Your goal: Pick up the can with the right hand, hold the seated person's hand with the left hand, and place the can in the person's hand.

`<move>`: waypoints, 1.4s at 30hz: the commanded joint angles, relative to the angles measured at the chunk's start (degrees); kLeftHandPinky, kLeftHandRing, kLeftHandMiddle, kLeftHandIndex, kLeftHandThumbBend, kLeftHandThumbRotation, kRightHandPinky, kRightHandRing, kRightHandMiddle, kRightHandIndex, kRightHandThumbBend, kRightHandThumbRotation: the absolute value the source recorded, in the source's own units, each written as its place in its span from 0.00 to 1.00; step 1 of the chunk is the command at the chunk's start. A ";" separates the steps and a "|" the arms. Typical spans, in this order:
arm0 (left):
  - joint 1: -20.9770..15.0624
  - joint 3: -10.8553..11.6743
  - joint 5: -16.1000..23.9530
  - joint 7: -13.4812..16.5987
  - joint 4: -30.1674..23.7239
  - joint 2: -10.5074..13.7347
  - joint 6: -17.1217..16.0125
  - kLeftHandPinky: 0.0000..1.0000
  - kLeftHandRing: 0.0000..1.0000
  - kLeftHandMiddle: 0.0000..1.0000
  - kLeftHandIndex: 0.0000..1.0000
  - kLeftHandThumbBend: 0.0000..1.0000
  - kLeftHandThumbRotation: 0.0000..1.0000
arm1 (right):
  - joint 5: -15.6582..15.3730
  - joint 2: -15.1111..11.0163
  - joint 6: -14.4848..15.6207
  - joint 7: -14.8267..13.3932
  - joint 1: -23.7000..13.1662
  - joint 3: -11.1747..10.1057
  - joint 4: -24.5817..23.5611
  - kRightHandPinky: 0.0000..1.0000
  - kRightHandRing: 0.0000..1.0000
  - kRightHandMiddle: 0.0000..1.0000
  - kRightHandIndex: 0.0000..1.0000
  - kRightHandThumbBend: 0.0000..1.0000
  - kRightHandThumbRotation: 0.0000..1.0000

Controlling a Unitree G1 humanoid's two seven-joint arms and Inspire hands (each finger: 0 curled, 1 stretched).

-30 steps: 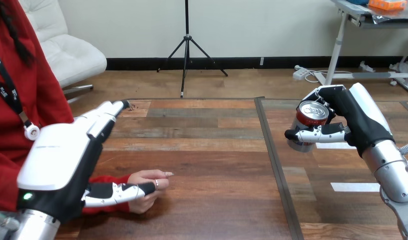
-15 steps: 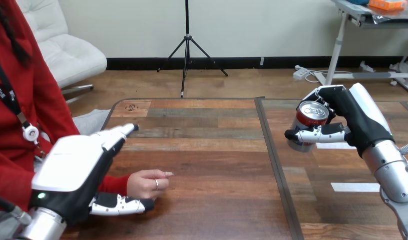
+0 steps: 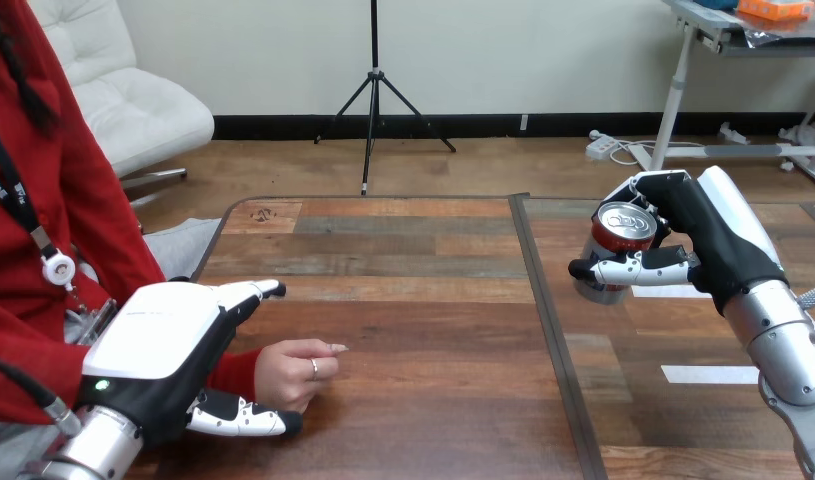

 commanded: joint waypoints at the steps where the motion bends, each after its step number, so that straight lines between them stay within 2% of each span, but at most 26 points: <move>1: -5.03 -1.33 -0.06 -0.57 1.18 2.08 1.05 0.75 0.82 0.85 0.84 1.00 0.38 | 1.13 -0.23 -1.03 -0.34 -4.52 -0.95 -0.87 0.35 0.38 0.42 0.45 0.75 0.00; 12: -7.38 -3.60 1.50 -1.34 3.59 3.38 3.19 0.77 0.82 0.85 0.84 1.00 0.34 | 1.12 -0.19 -0.24 -0.35 -4.34 -1.00 -1.57 0.34 0.37 0.41 0.45 0.75 0.00; 30: -10.90 -6.84 3.71 0.98 8.94 3.75 5.29 0.76 0.81 0.84 0.83 1.00 0.36 | 1.56 -0.30 0.76 0.14 -3.91 -1.26 -2.71 0.34 0.38 0.42 0.45 0.74 0.00; 42: -13.14 -9.25 5.09 0.12 11.30 3.96 7.87 0.77 0.83 0.86 0.85 1.00 0.36 | 1.08 -0.62 -1.28 -0.38 -4.00 -1.02 -2.00 0.33 0.37 0.41 0.45 0.74 0.00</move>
